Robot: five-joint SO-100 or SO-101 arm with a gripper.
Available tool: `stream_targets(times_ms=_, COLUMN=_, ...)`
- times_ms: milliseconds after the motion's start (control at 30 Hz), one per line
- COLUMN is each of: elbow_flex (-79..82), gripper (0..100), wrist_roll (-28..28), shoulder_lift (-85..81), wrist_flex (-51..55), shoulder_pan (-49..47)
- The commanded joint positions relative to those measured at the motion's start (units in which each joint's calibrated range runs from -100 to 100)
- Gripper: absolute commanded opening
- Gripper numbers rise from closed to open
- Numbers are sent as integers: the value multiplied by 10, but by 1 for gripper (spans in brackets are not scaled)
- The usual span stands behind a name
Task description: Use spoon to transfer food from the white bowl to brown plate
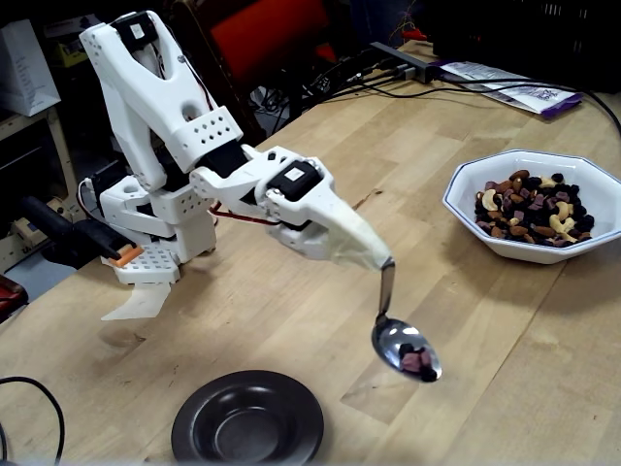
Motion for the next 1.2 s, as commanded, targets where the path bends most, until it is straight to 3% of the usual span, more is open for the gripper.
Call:
stream_targets(times_ms=0, elbow_flex=-5, gripper=4, wrist_roll=1, shoulder_lift=-76, wrist_flex=-10, shoulder_pan=26)
stream_targets(times_ms=1167, elbow_flex=69, gripper=4, wrist_roll=1, shoulder_lift=-127, wrist_flex=-10, shoulder_pan=105)
